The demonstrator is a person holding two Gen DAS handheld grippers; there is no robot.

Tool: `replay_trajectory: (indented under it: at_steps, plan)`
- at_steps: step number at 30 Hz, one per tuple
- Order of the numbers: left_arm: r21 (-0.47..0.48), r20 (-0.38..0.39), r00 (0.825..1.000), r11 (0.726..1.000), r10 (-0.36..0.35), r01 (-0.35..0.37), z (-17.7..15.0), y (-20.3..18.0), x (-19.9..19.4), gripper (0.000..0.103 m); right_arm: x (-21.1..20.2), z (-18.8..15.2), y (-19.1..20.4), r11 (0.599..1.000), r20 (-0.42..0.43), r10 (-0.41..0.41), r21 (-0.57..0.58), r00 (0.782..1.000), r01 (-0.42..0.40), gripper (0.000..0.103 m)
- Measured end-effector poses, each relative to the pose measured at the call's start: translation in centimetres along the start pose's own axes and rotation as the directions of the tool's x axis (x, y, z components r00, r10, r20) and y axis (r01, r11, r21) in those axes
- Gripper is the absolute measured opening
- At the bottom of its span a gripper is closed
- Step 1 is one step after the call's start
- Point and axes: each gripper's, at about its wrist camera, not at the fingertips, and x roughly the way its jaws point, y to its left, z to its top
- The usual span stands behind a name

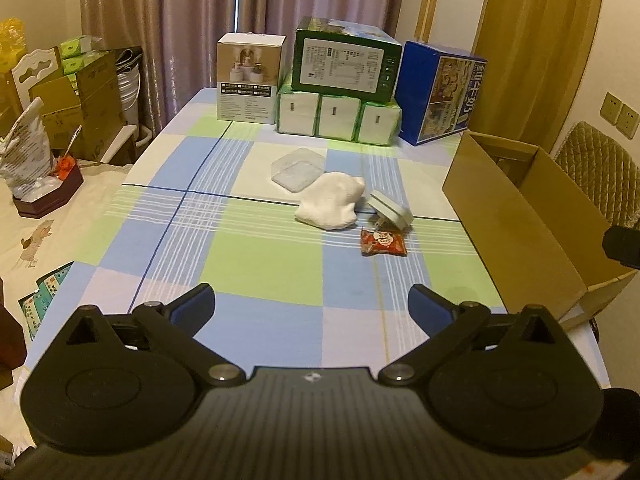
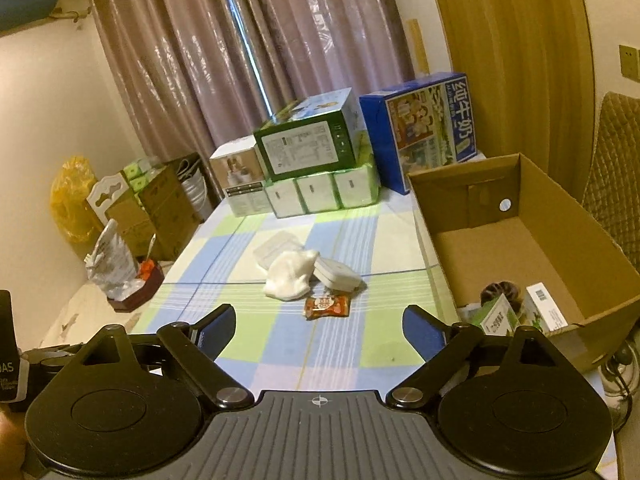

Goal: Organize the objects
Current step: 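Move both tools back over the towel and snack packet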

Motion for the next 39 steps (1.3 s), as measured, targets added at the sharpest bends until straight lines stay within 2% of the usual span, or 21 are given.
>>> replay_trajectory:
  at_steps: [14,19,26,31,35,39]
  plan:
    - [0.019,0.005,1.000,1.000,-0.012,0.011,1.0,1.9,2.0,0.101,3.9,0.0,1.4,0.999,-0.029,-0.001,-0.037,1.000,0.000,0.097]
    - [0.033,-0.022,1.000,0.999,0.004,-0.004,1.6,3.0,4.3,0.101,7.2,-0.3,1.8,0.998,-0.052,0.003,-0.061,0.999,-0.006,0.097]
    - [0.035,-0.035,0.999,0.999,-0.023,0.024,2.7,4.5,8.6,0.101,13.5,-1.3,0.6,0.999,-0.095,-0.003,-0.050,0.995,-0.002,0.097]
    - [0.036,-0.038,0.999,0.999,-0.028,0.029,3.4,5.1,12.5,0.101,18.0,-1.9,-0.2,0.995,-0.128,-0.017,-0.095,0.992,0.005,0.097]
    - [0.032,-0.043,0.999,0.999,-0.023,0.025,3.5,5.7,15.5,0.101,21.1,-2.7,-0.9,0.997,-0.177,-0.009,-0.080,0.984,-0.005,0.083]
    - [0.001,-0.050,0.998,1.000,-0.028,0.028,3.5,6.1,17.8,0.101,23.6,-3.5,-1.1,0.998,-0.203,0.018,-0.053,0.979,-0.029,0.078]
